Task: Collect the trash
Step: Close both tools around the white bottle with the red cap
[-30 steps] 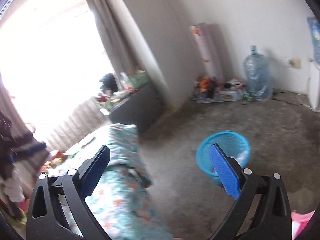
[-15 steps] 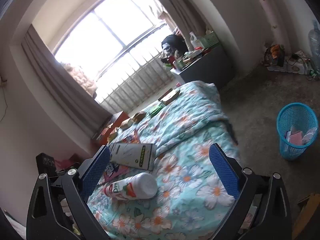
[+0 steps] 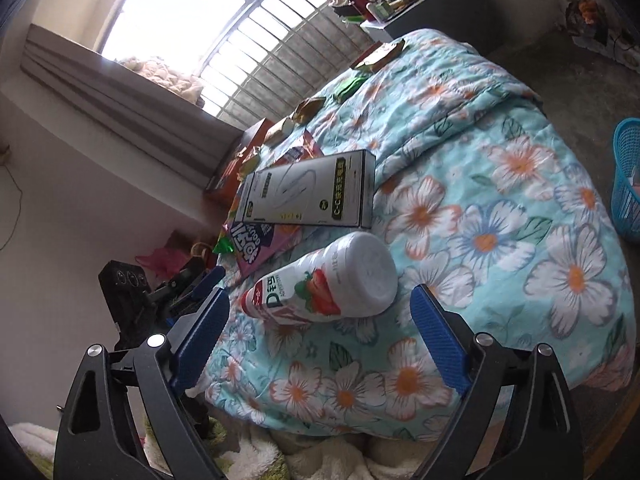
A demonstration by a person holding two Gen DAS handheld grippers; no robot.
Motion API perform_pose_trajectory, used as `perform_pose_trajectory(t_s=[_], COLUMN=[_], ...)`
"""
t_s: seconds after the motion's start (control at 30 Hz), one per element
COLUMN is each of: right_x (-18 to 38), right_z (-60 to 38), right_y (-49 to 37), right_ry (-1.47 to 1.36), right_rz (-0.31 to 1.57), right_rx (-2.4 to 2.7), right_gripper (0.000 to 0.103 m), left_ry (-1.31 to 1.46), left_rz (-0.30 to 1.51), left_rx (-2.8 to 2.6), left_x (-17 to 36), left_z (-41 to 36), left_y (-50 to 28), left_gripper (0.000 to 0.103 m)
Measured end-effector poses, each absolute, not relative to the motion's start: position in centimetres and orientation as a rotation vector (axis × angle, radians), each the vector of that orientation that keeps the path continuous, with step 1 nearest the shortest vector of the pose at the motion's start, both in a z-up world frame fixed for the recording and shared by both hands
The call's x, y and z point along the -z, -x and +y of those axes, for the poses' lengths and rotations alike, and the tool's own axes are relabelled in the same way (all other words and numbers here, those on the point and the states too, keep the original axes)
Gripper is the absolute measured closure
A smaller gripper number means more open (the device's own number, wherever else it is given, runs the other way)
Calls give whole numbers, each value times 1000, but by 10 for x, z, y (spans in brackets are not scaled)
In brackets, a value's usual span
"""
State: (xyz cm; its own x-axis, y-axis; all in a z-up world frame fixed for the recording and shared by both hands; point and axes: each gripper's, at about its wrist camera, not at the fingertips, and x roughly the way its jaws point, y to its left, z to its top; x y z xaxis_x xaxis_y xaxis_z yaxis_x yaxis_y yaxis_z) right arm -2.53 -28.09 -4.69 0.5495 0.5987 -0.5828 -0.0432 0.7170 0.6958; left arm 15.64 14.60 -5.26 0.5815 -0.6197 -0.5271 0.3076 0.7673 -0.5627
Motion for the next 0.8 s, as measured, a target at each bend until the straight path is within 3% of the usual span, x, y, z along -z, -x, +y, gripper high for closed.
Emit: perform_pose_trajectory(t_s=[0.23,0.57,0.8], right_x=[78,103,99], right_z=[-270,-272,-292], right_y=[16,1,6], right_ry=[-812,-930,-944], right_rz=[1018,1073,1035], right_rx=[-401,-365,-329], right_gripper=[24,29,29], left_ry=[409,388,321], left_rz=[805,885,909], left_rx=[531,645,729], left_x=[70,85,84], left_z=[146,121,94], left_y=[-169,-167,-150], left_gripper=[21,44,47])
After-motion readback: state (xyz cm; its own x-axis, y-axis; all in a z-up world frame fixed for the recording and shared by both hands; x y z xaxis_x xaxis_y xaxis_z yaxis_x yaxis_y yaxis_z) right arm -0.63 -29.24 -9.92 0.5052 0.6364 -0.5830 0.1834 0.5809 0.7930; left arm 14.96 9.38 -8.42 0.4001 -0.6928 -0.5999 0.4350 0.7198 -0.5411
